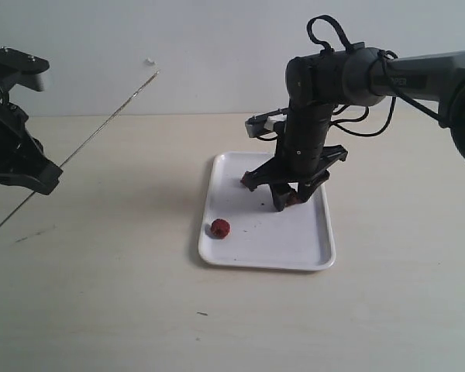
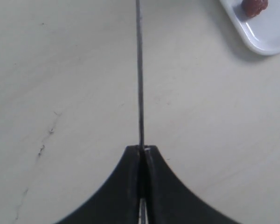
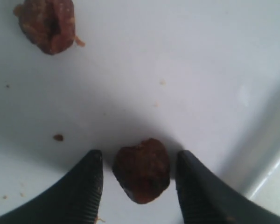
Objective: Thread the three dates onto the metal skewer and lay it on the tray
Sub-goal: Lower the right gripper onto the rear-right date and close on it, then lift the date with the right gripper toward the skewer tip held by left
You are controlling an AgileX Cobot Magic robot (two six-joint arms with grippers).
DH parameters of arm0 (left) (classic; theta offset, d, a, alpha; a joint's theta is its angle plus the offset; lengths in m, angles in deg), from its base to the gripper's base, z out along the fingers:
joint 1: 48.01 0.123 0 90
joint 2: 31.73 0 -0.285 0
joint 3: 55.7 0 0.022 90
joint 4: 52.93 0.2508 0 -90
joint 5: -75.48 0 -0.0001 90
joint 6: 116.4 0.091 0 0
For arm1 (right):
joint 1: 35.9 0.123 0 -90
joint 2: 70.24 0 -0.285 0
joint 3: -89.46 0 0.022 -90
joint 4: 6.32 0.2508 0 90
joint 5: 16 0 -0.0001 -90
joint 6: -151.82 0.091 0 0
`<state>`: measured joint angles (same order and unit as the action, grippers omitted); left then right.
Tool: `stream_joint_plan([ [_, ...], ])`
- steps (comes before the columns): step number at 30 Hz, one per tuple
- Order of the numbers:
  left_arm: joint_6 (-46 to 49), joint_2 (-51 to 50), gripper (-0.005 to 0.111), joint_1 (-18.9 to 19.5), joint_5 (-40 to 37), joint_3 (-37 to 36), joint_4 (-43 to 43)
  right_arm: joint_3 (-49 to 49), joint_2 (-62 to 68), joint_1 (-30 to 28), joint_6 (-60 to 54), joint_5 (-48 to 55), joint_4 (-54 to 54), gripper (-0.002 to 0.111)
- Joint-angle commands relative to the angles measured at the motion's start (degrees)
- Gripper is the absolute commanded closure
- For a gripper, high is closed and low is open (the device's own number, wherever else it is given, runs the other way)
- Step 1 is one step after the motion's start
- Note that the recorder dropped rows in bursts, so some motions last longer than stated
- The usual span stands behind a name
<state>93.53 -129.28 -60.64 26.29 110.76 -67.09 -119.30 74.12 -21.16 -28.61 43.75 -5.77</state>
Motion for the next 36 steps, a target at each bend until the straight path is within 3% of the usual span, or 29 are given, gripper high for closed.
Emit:
stream_joint_plan([
  [1,-0.14,0.39,0.107,0.12,0.47,-0.15,-0.44,-0.20,1.79,-0.17,0.43,-0.54,0.45,0.062],
  [16,0.07,0.39,0.107,0.12,1.45,-0.15,-0.44,-0.20,2.09,-0.17,0.43,0.42,0.97,0.078],
  [26,2.42,-0.33,0.107,0.12,5.71,-0.15,-0.05,-0.60,-0.33,-0.21,-4.14,4.03,0.76,0.080],
  [32,8.47,-6.38,0.107,0.12,13.02,-0.15,-0.20,-3.74,-3.12,-1.74,-6.03,10.21,3.68,0.080],
  [36,8.93,-11.33,0.107,0.12,24.94,-0.15,-0.44,-6.33,-4.70,-3.81,-9.45,10.21,11.73,0.080],
])
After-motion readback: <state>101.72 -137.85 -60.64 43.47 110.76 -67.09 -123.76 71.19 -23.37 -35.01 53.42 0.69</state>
